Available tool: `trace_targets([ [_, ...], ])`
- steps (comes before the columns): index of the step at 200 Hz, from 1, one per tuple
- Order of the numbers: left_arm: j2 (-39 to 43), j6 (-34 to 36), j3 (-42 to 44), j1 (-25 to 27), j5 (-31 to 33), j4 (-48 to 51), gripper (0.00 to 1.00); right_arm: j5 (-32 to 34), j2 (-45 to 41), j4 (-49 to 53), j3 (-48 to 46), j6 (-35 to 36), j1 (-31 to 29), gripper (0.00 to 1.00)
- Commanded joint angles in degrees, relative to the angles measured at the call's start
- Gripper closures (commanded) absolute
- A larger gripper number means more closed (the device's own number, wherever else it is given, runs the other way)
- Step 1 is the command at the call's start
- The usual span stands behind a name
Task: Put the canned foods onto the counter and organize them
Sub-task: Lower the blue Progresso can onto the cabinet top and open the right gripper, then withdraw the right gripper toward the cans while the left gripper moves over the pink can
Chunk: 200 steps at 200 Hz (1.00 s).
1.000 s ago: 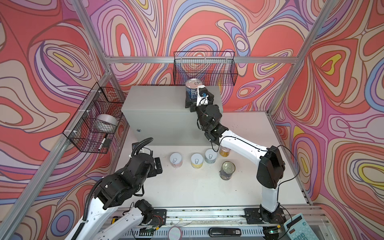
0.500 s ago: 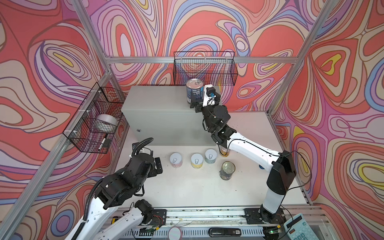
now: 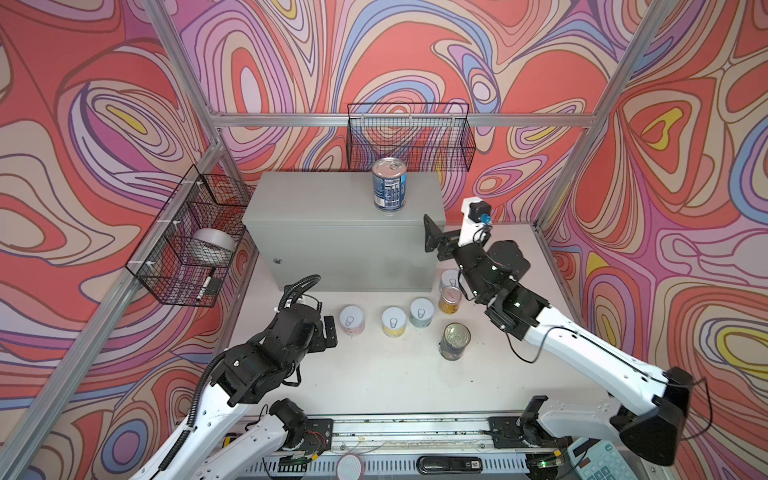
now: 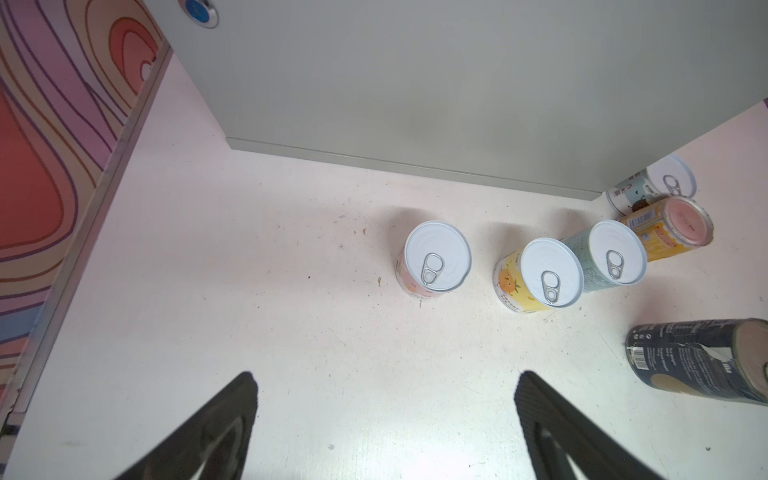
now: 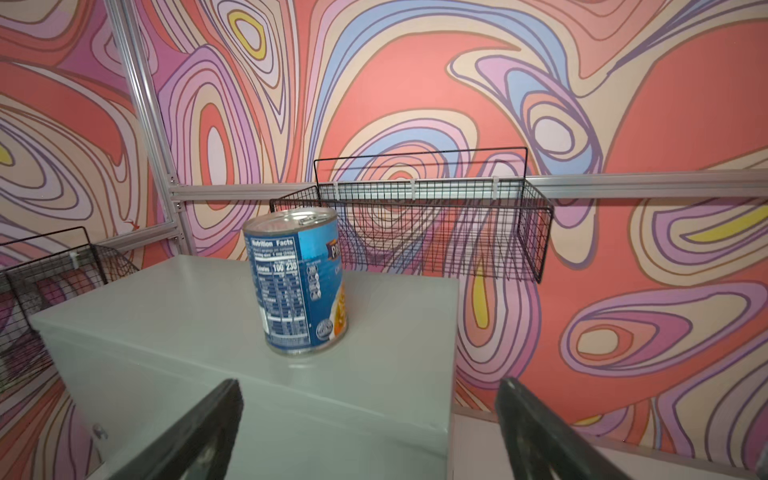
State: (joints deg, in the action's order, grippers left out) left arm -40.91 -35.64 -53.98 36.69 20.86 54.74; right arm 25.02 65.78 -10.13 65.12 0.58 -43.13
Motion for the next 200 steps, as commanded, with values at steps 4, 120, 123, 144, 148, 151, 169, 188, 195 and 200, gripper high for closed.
trace_targets([
  [4, -1.9, 1.2, 2.3, -0.3, -3.0, -5.2, 0.0, -3.8, -8.1, 15.2, -3.6, -3.9, 0.2, 0.03],
  [120, -21.4, 0.5, 3.4, -0.3, -7.0, -13.5, 0.29, -24.7, -32.1, 19.9, -32.8, -18.7, 0.2, 0.07],
  [123, -21.9, 0.4, 3.4, -0.3, -7.2, -13.8, 0.29, -24.9, -32.0, 19.9, -32.9, -18.6, 0.2, 0.07],
  [144, -26.0, -0.4, 2.6, -0.3, -7.9, -15.3, 0.28, -25.2, -31.0, 20.9, -32.9, -17.5, 0.2, 0.07],
  [148, -26.8, -0.8, 2.4, -0.3, -7.8, -15.4, 0.28, -25.3, -30.8, 21.1, -32.9, -17.3, 0.2, 0.07],
  [151, -27.5, -1.0, 2.2, -0.3, -7.6, -15.4, 0.28, -25.4, -30.8, 21.2, -33.0, -17.3, 0.2, 0.07],
  [169, -31.0, -1.9, 1.0, -0.3, -5.8, -15.2, 0.25, -25.5, -31.0, 20.9, -34.1, -17.4, 0.2, 0.07],
  [188, -34.3, -1.5, -0.4, -0.5, -4.1, -14.8, 0.25, -25.6, -32.0, 20.0, -35.5, -18.3, 0.2, 0.07],
  [195, -35.4, -1.2, -1.0, -0.5, -4.0, -14.8, 0.25, -25.4, -32.5, 20.0, -36.0, -18.6, 0.2, 0.07],
  [200, -36.1, -1.0, -1.3, -0.6, -3.9, -14.9, 0.25, -25.3, -32.8, 20.0, -36.3, -18.8, 0.2, 0.07],
])
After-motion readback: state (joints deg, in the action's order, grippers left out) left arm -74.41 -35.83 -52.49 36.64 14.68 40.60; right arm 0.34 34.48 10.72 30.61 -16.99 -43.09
